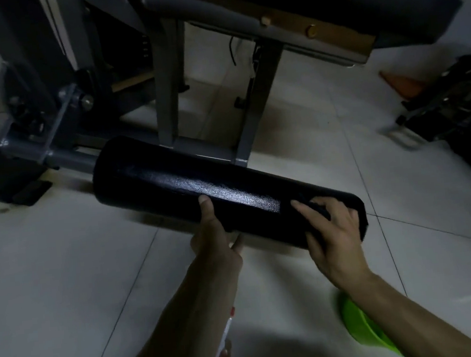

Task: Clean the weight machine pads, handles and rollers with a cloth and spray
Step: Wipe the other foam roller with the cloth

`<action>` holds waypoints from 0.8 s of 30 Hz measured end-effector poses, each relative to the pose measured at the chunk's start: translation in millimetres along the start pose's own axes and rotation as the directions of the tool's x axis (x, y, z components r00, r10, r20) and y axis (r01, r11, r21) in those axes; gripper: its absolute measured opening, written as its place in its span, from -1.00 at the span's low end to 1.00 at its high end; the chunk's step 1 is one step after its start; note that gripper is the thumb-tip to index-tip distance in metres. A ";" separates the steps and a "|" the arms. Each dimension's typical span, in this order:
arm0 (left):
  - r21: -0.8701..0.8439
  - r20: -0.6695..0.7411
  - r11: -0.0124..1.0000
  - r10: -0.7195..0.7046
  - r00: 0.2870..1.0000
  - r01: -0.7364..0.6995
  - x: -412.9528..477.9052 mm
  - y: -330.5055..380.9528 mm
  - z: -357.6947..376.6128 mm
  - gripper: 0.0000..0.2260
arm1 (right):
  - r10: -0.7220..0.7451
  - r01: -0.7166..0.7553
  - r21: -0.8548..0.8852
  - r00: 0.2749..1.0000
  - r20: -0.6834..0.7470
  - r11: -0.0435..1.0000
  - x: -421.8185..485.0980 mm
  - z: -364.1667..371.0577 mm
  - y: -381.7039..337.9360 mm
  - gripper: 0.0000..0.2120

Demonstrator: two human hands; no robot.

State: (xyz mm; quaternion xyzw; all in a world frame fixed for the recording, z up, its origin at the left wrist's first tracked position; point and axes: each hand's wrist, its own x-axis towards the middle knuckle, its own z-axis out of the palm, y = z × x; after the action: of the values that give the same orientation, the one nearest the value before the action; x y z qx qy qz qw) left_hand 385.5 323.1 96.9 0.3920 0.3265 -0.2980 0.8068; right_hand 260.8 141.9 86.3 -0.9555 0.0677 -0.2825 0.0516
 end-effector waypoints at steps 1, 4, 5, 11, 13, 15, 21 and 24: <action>-0.001 -0.005 1.000 0.012 1.000 -0.012 -1.1 1.0 1.3 -0.43 | 0.014 -0.013 0.033 1.000 -0.016 0.999 3.4 5.5 -9.1 -0.42; -0.006 -0.003 0.999 0.037 0.999 -0.037 -2.8 -0.3 3.3 -0.59 | -0.069 0.066 0.134 0.997 0.019 0.989 40.9 28.6 -55.8 -0.43; -0.010 0.001 0.999 0.034 0.999 -0.034 -3.1 -2.2 2.5 -0.62 | -0.102 0.095 0.140 0.994 0.042 0.986 54.1 35.1 -69.7 -0.43; 0.101 0.004 0.993 0.067 0.998 -0.067 -6.5 -29.5 7.7 -0.48 | -0.088 0.082 0.059 0.991 0.102 0.995 38.5 15.2 -33.1 -0.40; 0.138 0.020 0.989 0.059 0.998 -0.061 -10.9 -43.4 21.3 -0.43 | -0.008 0.006 0.037 0.998 0.056 0.999 7.0 -1.1 1.1 -0.41; 0.164 0.021 0.986 0.030 0.999 -0.033 -11.5 -54.5 31.5 -0.40 | 0.085 -0.085 0.025 0.996 -0.004 0.996 -21.8 -15.2 29.5 -0.42; 0.147 -0.008 0.989 0.000 1.000 0.002 -7.4 -67.9 43.7 -0.23 | 0.273 -0.262 0.082 0.942 -0.197 0.962 -74.0 -34.7 64.6 -0.45; 0.134 -0.002 0.991 0.017 1.000 -0.016 -9.5 -66.7 45.2 -0.27 | 0.210 -0.194 0.122 0.968 -0.140 0.973 -44.4 -15.5 35.8 -0.41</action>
State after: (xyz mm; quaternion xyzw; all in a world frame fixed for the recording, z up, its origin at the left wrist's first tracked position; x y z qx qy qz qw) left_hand 343.8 253.5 96.6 0.4485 0.3039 -0.3118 0.7806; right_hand 211.8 112.8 70.7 -0.9152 0.1533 -0.3508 0.1261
